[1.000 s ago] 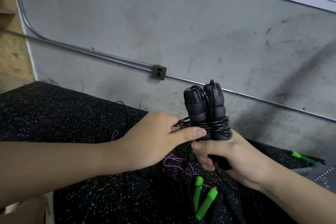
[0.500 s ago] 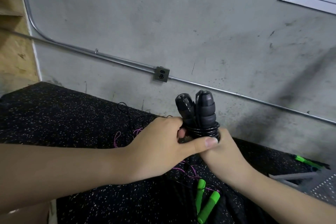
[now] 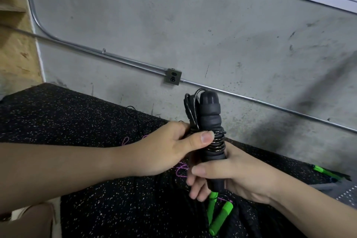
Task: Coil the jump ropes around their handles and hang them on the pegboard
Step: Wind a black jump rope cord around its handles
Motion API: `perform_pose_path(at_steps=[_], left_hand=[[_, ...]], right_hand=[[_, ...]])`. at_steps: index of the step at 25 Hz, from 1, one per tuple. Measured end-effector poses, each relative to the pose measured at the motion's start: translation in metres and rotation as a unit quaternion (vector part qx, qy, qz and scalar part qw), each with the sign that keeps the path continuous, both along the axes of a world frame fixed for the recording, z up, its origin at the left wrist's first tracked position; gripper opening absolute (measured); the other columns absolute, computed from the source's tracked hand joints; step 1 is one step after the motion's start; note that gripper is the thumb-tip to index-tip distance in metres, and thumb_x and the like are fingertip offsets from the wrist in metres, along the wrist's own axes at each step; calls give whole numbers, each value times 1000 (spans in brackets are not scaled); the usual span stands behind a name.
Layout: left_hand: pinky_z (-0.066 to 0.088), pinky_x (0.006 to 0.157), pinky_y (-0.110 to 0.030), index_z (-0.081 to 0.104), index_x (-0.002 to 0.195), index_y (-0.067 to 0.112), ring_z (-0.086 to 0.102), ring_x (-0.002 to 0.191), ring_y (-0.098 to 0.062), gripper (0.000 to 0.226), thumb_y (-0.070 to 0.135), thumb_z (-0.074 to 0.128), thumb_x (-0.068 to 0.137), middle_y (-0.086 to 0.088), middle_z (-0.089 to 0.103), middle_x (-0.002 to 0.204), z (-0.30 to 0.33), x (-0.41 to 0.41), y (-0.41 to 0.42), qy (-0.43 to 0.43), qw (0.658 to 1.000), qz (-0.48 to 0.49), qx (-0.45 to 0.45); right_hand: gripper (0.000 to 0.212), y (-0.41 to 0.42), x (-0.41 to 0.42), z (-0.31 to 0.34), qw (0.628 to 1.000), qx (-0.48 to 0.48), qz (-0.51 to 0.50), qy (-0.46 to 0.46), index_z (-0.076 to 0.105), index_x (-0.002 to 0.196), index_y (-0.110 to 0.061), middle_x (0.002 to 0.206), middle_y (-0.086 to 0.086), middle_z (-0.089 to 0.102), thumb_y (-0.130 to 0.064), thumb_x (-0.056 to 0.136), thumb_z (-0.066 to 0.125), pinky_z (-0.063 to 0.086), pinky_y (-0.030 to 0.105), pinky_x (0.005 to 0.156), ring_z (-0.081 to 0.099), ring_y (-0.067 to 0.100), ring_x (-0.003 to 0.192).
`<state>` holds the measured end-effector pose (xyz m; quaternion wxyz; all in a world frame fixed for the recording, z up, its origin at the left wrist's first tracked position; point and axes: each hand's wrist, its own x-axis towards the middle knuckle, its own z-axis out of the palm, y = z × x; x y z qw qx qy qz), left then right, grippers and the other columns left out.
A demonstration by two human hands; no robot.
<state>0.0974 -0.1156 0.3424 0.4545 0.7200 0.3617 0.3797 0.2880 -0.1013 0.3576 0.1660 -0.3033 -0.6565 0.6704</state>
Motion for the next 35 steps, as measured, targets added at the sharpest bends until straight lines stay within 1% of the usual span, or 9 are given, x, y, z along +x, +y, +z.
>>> perform_pose_path(at_steps=[4,7,9,13,25,28,30,32,35], left_hand=[[55,90,-25,77,98,29,70,84,4,48,72,66,81,16,77,86,-11,-8,9,77,996,46,2],[44,66,-28,70,65,30,53,62,-5,62,92,63,63,9,58,62,-22,-12,13,144,985,86,-30],[34,63,-31,63,65,17,44,60,-7,76,93,64,59,9,49,61,-23,-10,13,150,981,120,-12],[25,54,-26,48,60,19,32,53,-6,59,71,68,79,11,36,54,-17,-2,12,140,971,169,99],[40,54,-26,61,75,21,51,54,-12,53,74,61,84,2,60,64,-9,13,3,211,946,212,124],[53,69,-41,72,88,16,64,65,-20,58,72,58,88,-10,70,74,-14,4,10,163,969,157,93],[55,83,-50,73,97,11,70,80,-27,72,79,52,84,-17,74,90,-16,-2,15,109,986,112,54],[54,90,-48,72,104,9,71,88,-27,68,72,52,88,-16,75,97,-14,-3,13,72,995,55,45],[55,97,-39,71,118,25,72,102,-13,48,62,56,91,2,77,108,-8,-3,10,65,994,34,83]], right_hand=[[19,1,2,-3,995,60,-68,-33,72,78,-22,69,16,64,-3,76,74,52,30,50,63,25,53],[32,1,5,-7,990,109,-69,-55,71,74,-27,59,12,60,5,80,73,50,30,50,60,22,47],[39,3,9,-8,986,130,-72,-74,74,80,-29,58,11,59,10,84,71,50,29,50,58,21,47],[31,10,10,-9,980,136,-124,-81,69,107,-2,59,9,57,-3,77,73,48,28,48,56,20,47],[19,9,-8,-27,940,226,-239,-86,72,85,-19,59,7,64,-3,74,74,48,33,48,60,24,50],[20,6,-8,-14,968,155,-170,-101,74,94,-19,69,11,68,-9,79,83,50,33,53,63,26,57],[13,5,1,3,993,-1,-94,-73,77,92,-17,78,17,68,-18,82,85,54,33,59,66,29,66],[18,3,8,11,988,-149,-30,-8,76,92,-11,82,19,67,-21,79,84,56,35,67,66,29,70],[16,2,9,6,987,-145,7,65,69,90,-10,76,12,57,-14,80,81,51,34,65,58,23,66]])
